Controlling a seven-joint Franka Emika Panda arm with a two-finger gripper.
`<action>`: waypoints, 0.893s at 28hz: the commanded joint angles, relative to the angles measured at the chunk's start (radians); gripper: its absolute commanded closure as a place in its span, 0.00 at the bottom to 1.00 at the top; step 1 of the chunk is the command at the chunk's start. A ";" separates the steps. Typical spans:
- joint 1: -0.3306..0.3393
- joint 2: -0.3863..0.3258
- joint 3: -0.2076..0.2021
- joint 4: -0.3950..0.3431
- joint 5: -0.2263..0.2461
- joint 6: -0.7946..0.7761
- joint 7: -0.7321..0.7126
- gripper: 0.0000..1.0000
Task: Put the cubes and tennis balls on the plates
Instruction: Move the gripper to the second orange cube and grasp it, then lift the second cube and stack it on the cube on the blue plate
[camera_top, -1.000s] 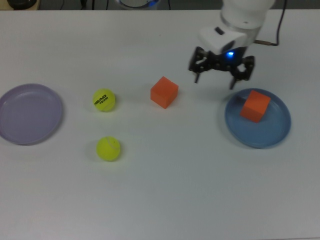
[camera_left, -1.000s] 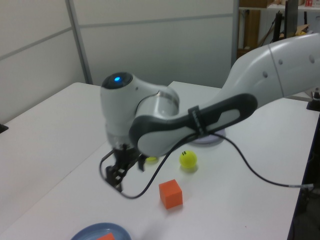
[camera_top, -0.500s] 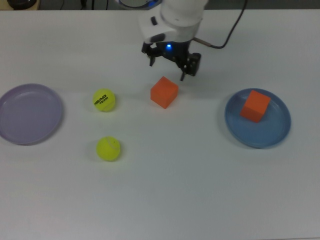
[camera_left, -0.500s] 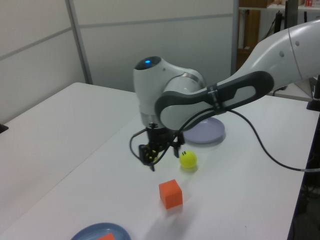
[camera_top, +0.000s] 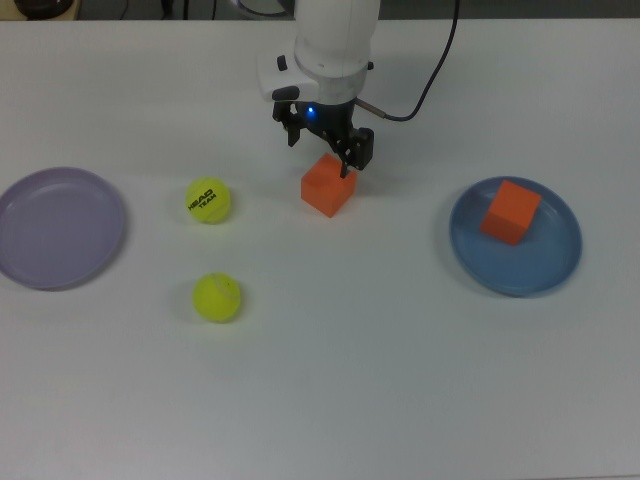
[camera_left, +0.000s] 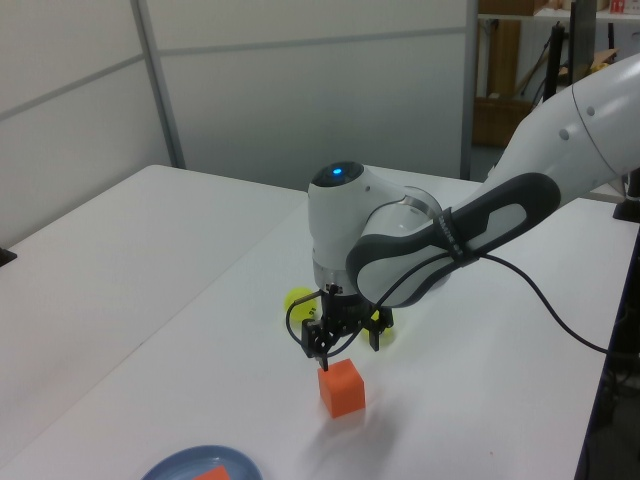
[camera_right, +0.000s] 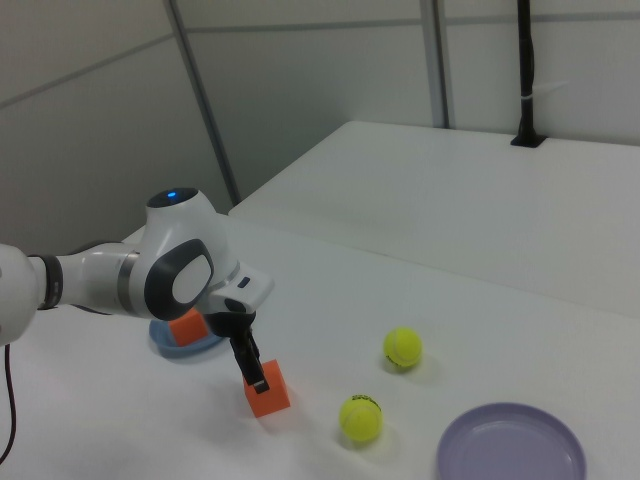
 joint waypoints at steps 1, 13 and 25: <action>0.006 0.008 -0.002 -0.022 0.012 0.053 0.026 0.00; 0.010 0.065 0.009 -0.016 0.014 0.112 0.027 0.00; 0.013 0.127 0.021 -0.013 0.014 0.152 0.027 0.06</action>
